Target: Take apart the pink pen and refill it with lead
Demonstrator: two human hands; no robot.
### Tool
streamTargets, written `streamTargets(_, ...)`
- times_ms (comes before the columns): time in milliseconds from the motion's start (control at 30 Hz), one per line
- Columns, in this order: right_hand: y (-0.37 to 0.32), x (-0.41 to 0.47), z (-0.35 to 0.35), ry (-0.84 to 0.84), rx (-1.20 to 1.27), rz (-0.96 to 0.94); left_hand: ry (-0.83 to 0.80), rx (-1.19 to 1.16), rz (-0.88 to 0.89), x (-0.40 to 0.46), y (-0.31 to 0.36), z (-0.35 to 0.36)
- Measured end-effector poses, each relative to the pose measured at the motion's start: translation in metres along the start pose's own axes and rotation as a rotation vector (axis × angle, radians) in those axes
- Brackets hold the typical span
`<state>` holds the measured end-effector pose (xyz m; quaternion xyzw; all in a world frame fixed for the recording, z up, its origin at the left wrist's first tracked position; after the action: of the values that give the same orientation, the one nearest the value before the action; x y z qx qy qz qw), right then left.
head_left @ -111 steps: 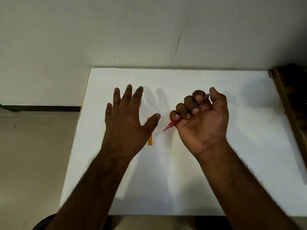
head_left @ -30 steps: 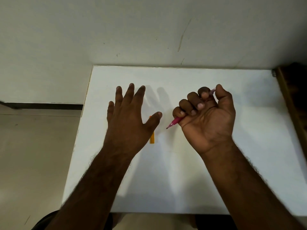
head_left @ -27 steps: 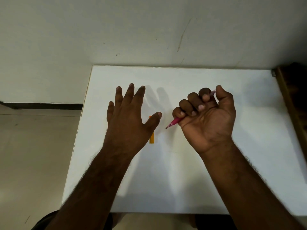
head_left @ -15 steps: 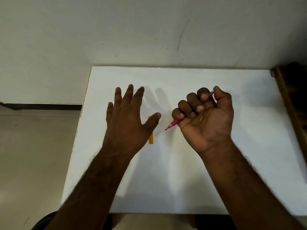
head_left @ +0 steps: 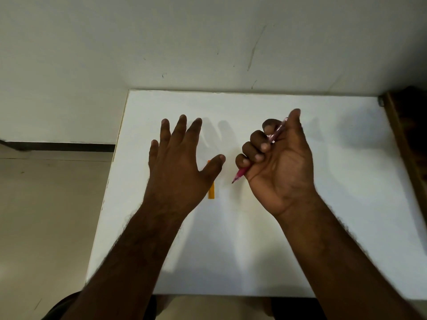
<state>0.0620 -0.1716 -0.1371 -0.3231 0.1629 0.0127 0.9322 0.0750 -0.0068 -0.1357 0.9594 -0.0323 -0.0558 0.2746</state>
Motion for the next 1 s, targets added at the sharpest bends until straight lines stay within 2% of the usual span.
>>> streamTargets(333, -0.003, -0.002, 0.001, 0.006, 0.1, 0.027, 0.001, 0.015, -0.002, 0.001, 0.0, 0.001)
streamTargets(533, -0.003, -0.004, 0.005, -0.003, 0.057, 0.021, 0.004, 0.013, -0.001, 0.001, 0.0, 0.001)
streamTargets(700, -0.007, -0.005, 0.01, -0.037, -0.119, -0.087, 0.0, 0.019, 0.0, 0.001, 0.0, 0.001)
streamTargets(1000, 0.002, -0.011, 0.019, -0.089, -0.64, -0.172, -0.003, 0.021, 0.004, 0.0, 0.0, 0.0)
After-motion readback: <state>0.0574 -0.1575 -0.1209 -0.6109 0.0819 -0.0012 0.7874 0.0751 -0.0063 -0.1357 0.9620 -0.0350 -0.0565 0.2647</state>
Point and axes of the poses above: each hand's wrist, its own x-axis towards the middle knuckle, its own z-axis out of the palm, y = z × x, the point moved 3 cm from there along x, towards the middle knuckle, and after that the axes turned 3 degrees about -z, right-handed, at the moved point
